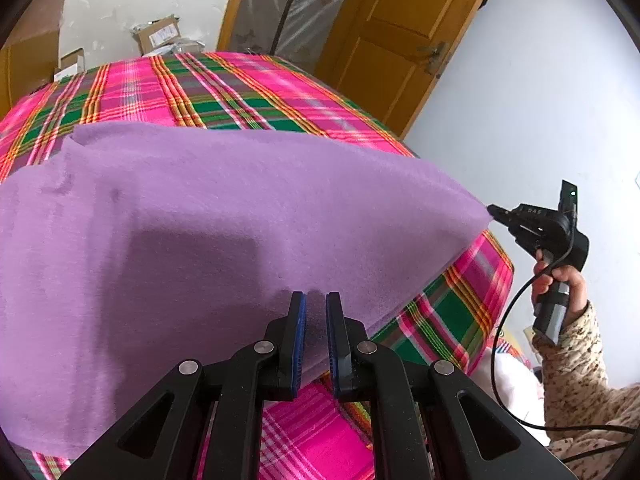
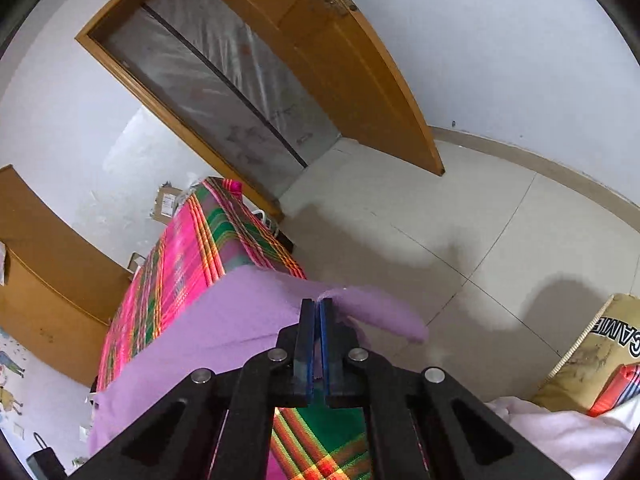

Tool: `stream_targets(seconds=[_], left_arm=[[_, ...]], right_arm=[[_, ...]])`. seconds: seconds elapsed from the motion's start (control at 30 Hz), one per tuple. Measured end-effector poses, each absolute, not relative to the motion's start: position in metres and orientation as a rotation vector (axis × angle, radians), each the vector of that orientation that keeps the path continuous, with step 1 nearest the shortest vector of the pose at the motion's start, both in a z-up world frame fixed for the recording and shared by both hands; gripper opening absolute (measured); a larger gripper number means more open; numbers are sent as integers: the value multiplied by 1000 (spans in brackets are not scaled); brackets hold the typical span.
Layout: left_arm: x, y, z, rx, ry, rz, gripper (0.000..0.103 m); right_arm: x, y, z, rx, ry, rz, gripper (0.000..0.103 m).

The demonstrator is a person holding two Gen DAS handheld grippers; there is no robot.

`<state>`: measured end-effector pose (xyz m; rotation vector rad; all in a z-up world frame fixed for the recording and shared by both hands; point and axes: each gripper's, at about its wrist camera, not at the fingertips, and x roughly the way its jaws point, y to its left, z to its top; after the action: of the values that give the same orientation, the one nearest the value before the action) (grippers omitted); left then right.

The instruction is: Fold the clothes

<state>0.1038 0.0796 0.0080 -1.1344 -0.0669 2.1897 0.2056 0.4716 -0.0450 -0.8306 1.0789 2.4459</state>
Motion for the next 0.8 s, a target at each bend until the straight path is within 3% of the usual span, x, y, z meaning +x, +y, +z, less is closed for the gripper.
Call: stream_targets(seconds=[0.27, 0.63, 0.8], left_arm=[[102, 46, 15, -1108, -129, 2266, 10], [83, -40, 7, -1139, -286, 2440, 10], [73, -80, 7, -1148, -339, 2528, 10]], right_arm=[[212, 457, -22, -783, 830, 2374, 4], [150, 322, -16, -1019, 313, 2777, 5], [136, 294, -12, -1076, 239, 2796, 5]])
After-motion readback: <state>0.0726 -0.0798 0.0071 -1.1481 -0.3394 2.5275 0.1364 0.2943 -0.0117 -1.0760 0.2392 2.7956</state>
